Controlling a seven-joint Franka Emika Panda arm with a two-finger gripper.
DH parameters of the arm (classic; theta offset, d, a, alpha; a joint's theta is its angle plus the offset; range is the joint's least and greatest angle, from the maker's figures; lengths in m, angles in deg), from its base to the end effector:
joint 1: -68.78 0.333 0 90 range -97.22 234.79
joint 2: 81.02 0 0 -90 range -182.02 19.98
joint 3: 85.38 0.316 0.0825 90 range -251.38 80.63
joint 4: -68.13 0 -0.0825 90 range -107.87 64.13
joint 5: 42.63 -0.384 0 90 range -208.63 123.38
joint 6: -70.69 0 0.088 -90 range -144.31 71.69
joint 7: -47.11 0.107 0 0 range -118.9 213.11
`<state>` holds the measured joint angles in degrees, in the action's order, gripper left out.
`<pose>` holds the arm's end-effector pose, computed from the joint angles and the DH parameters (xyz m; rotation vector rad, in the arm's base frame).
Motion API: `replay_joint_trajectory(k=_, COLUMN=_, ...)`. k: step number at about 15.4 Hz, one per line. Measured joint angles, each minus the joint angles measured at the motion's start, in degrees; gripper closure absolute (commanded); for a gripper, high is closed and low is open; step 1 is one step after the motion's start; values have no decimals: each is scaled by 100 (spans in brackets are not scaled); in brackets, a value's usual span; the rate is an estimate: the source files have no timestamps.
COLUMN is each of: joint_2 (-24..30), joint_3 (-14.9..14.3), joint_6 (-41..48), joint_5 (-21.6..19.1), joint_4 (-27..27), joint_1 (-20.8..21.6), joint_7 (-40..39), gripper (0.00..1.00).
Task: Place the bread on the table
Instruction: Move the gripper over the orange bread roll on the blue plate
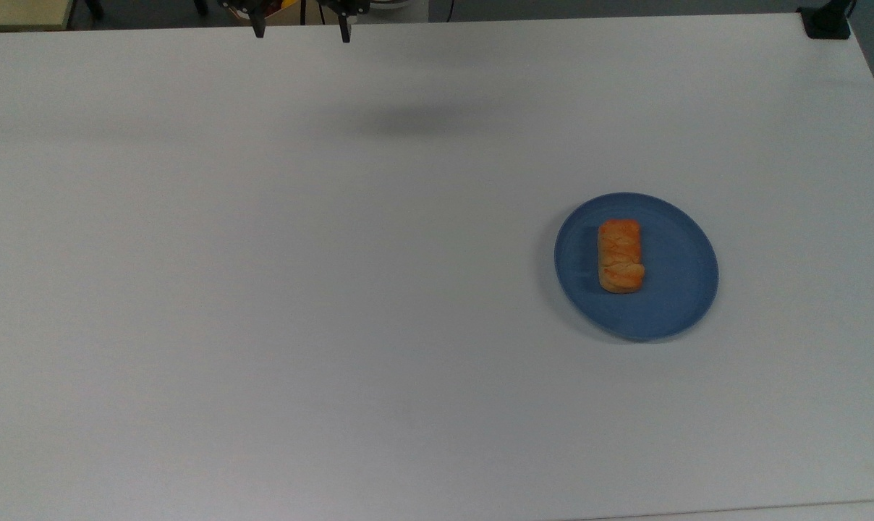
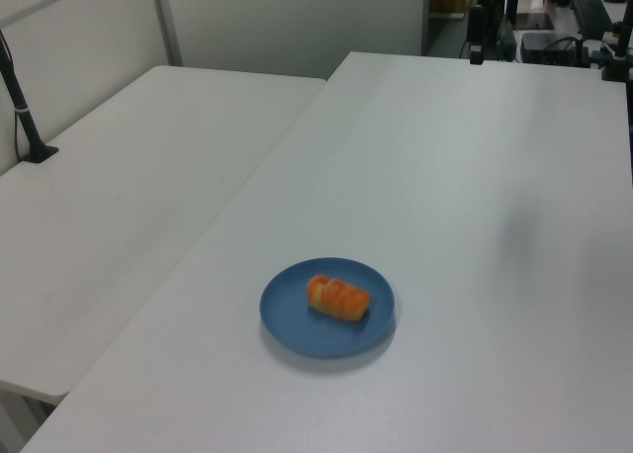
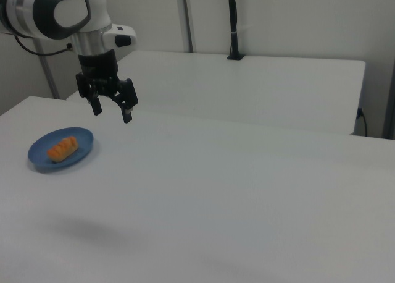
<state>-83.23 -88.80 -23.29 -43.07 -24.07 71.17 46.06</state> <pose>0.5709 -0.0089 0.5907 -3.1361 0.0003 0.0115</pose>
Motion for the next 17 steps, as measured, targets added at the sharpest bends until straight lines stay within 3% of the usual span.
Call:
replay_joint_trajectory(k=10, joint_2=-7, joint_3=65, joint_6=0, joint_5=-3, joint_4=28, joint_1=34, joint_7=0, gripper=0)
replay_joint_trajectory(k=13, joint_2=-76, joint_3=137, joint_6=-192, joint_5=-88, joint_4=191, joint_1=304, joint_7=261, gripper=0)
replay_joint_trajectory(k=17, joint_2=-376, joint_3=399, joint_6=-854, joint_5=-108, joint_4=209, joint_1=860, joint_7=1280, gripper=0)
